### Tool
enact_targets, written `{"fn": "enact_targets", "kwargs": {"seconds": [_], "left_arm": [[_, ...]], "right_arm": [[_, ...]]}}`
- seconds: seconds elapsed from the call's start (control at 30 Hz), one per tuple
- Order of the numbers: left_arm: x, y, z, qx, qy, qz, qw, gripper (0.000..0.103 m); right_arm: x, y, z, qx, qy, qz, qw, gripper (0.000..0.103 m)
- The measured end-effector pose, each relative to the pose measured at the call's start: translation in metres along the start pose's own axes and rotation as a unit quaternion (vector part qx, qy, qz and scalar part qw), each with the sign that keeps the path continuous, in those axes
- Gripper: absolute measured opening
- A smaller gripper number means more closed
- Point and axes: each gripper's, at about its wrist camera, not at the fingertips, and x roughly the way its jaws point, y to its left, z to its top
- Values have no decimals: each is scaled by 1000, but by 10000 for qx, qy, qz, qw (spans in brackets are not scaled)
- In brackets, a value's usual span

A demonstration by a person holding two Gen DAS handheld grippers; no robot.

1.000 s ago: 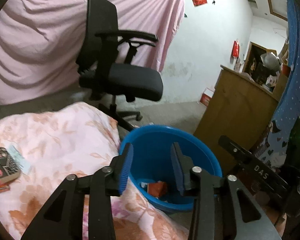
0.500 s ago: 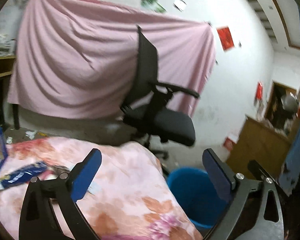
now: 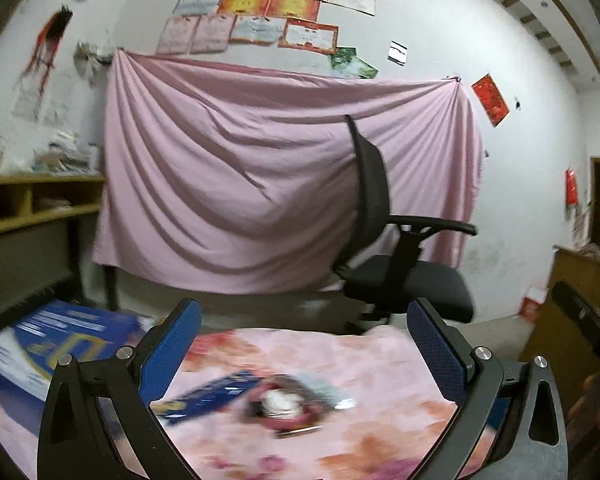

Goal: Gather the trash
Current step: 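Move both tools back over the bed, then grasp the blue packet with the left tool while the right tool grasps the pink phone case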

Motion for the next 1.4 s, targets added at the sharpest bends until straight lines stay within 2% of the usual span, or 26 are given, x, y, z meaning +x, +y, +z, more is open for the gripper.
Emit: {"fn": "enact_targets", "kwargs": {"seconds": [0.17, 0.43, 0.63, 0.77, 0.9, 1.0, 1.17, 1.3, 1.4], "left_arm": [[-1, 25, -16, 124, 108, 235, 9996, 101], [8, 39, -42, 634, 721, 44, 9954, 101], [34, 29, -68, 1210, 1432, 177, 9821, 101], [49, 27, -78, 1313, 1767, 255, 9751, 100], [61, 27, -85, 1391, 1991, 358, 9694, 93], [70, 27, -89, 1444, 2216, 483, 9632, 80], [80, 31, -96, 1523, 2484, 585, 9548, 74], [86, 39, -99, 1529, 2636, 589, 9506, 63], [87, 41, -101, 1631, 2672, 602, 9478, 62]], "right_arm": [[6, 28, -4, -187, 80, 282, 9994, 103], [38, 54, -22, -223, 748, 585, 9952, 103], [59, 56, -39, -203, 1393, 629, 9880, 103], [71, 60, -47, -266, 1798, 648, 9812, 103], [88, 69, -64, -450, 2448, 727, 9658, 103], [98, 80, -80, -655, 2910, 814, 9510, 98], [106, 96, -91, -856, 3237, 992, 9370, 93], [111, 109, -98, -954, 3408, 1158, 9281, 91], [116, 120, -101, -1021, 3479, 1273, 9232, 89]]}}
